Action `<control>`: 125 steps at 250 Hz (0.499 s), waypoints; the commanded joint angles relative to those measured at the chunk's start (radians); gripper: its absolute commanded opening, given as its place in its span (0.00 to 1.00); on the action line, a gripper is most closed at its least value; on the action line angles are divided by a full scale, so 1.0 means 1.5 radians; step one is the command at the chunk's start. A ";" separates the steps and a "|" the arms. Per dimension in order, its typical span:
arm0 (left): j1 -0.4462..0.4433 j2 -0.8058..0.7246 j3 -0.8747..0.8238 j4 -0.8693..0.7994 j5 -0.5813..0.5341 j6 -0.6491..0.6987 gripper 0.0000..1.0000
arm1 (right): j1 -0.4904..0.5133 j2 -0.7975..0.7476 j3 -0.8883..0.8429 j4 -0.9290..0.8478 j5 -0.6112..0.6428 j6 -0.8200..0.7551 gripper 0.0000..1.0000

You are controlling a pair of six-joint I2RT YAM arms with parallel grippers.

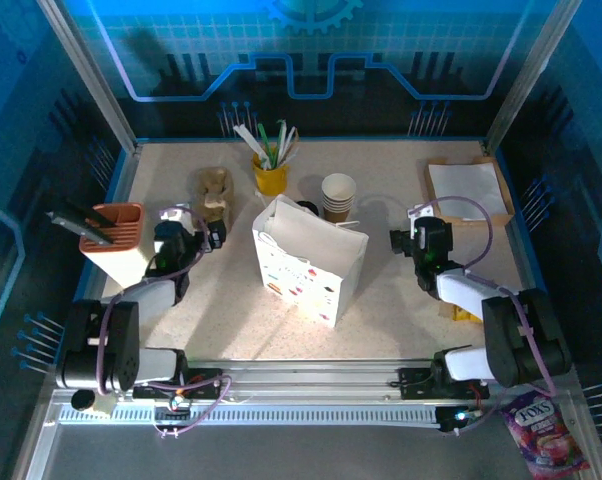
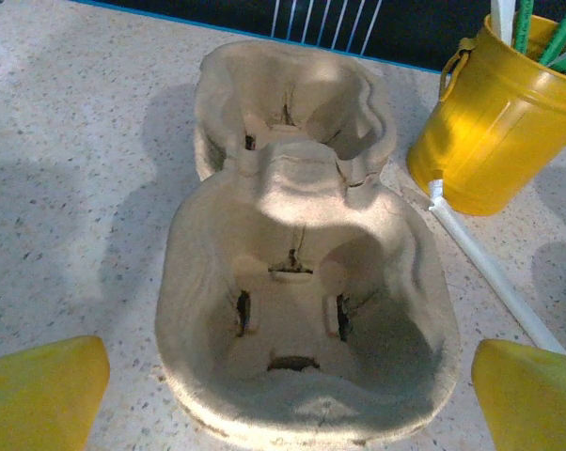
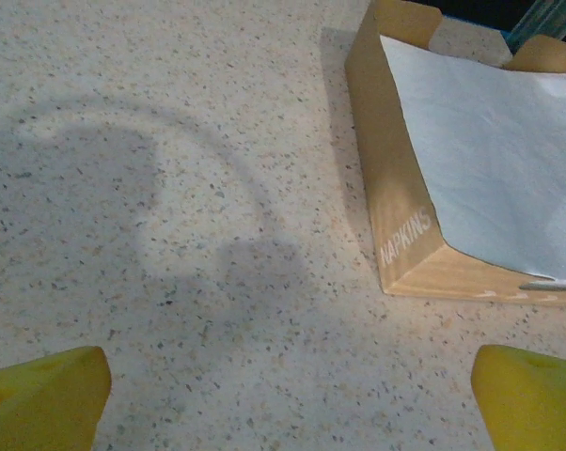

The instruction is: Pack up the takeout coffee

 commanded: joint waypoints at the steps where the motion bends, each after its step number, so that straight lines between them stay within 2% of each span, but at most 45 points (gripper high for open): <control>1: 0.006 0.019 -0.011 0.067 0.024 0.030 1.00 | -0.011 -0.004 -0.023 0.107 -0.032 -0.010 0.99; 49: 0.006 0.008 -0.039 0.111 0.003 0.028 1.00 | -0.014 -0.019 -0.080 0.228 -0.070 -0.021 0.99; 67: 0.007 0.022 -0.067 0.185 0.008 0.044 1.00 | -0.016 -0.009 -0.097 0.283 -0.084 -0.023 0.99; 95: 0.006 0.115 -0.085 0.321 0.025 0.054 1.00 | -0.034 0.057 -0.117 0.385 -0.130 -0.005 0.99; 117: 0.007 0.153 -0.067 0.324 0.049 0.066 1.00 | -0.039 0.134 -0.129 0.495 -0.140 -0.010 0.99; 125: 0.006 0.144 -0.058 0.292 0.040 0.061 1.00 | -0.039 0.128 -0.126 0.477 -0.141 -0.010 0.99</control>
